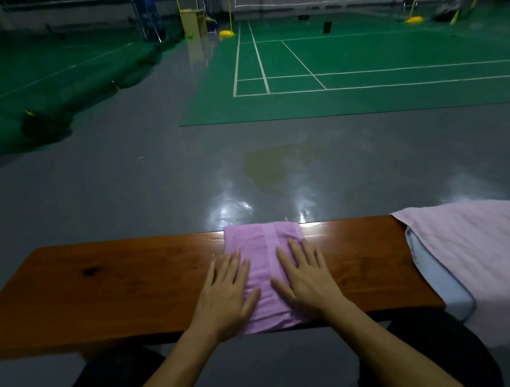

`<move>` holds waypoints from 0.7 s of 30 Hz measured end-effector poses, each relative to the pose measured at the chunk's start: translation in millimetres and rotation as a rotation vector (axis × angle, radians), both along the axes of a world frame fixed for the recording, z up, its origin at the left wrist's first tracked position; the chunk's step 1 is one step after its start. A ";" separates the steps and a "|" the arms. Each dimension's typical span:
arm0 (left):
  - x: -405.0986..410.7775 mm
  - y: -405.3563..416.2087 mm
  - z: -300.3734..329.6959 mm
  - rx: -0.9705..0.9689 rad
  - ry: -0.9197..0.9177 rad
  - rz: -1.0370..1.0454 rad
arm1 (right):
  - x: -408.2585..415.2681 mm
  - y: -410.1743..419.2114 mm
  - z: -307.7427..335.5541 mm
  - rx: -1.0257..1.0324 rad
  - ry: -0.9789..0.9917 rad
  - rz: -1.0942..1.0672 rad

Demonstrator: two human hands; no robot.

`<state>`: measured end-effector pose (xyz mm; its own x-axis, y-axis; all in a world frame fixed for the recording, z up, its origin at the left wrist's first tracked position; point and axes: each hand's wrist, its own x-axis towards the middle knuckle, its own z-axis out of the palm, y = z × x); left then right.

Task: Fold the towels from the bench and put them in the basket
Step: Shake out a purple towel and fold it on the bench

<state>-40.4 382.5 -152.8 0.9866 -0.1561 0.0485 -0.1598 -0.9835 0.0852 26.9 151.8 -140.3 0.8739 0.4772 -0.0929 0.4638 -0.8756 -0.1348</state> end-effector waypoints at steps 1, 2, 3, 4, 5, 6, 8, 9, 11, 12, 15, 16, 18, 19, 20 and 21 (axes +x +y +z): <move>-4.9 6.3 2.4 0.007 -0.005 -0.007 | -4.2 -5.6 5.5 0.016 0.023 -0.015; -9.8 13.3 5.1 0.014 -0.013 -0.019 | -8.3 -11.6 12.3 0.056 0.037 -0.020; -14.9 19.8 9.5 0.010 -0.033 -0.041 | -12.8 -17.7 19.5 0.130 0.048 -0.021; -20.2 26.1 12.5 -0.007 -0.051 -0.073 | -18.3 -24.4 26.6 0.225 0.056 -0.026; -25.6 31.8 15.8 -0.035 -0.067 -0.110 | -24.7 -31.1 34.0 0.311 0.060 -0.035; -31.7 37.1 18.2 -0.069 -0.075 -0.143 | -31.2 -37.8 39.2 0.374 0.055 -0.041; -44.4 46.2 22.5 -0.122 -0.069 -0.182 | -45.9 -50.7 43.0 0.436 0.070 -0.037; -49.6 50.1 24.1 -0.144 -0.051 -0.191 | -53.6 -55.4 43.6 0.446 0.094 -0.031; -54.8 56.0 27.1 -0.185 -0.028 -0.195 | -65.2 -61.0 40.9 0.420 0.119 0.003; -54.5 57.7 28.6 -0.194 -0.023 -0.193 | -67.4 -61.6 38.4 0.395 0.125 0.020; -48.5 56.0 30.9 -0.186 -0.023 -0.193 | -62.1 -57.7 33.0 0.309 0.109 0.047; -47.1 53.5 30.4 -0.173 -0.027 -0.192 | -58.9 -54.6 31.7 0.270 0.085 0.057; -46.6 46.4 28.6 -0.134 -0.035 -0.188 | -53.4 -49.4 29.0 0.218 0.053 0.062; -47.6 41.8 28.6 -0.124 -0.038 -0.187 | -51.5 -47.8 28.4 0.205 0.053 0.058; -48.8 37.4 29.9 -0.125 -0.046 -0.189 | -50.3 -46.2 28.7 0.193 0.046 0.057; -49.9 33.7 31.7 -0.131 -0.062 -0.198 | -49.9 -45.1 29.1 0.177 0.040 0.058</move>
<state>-90.4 416.1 -121.1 0.9319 -0.3345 0.1403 -0.3572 -0.9137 0.1940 -23.1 106.7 -111.2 0.8417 0.5387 -0.0371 0.5040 -0.8084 -0.3039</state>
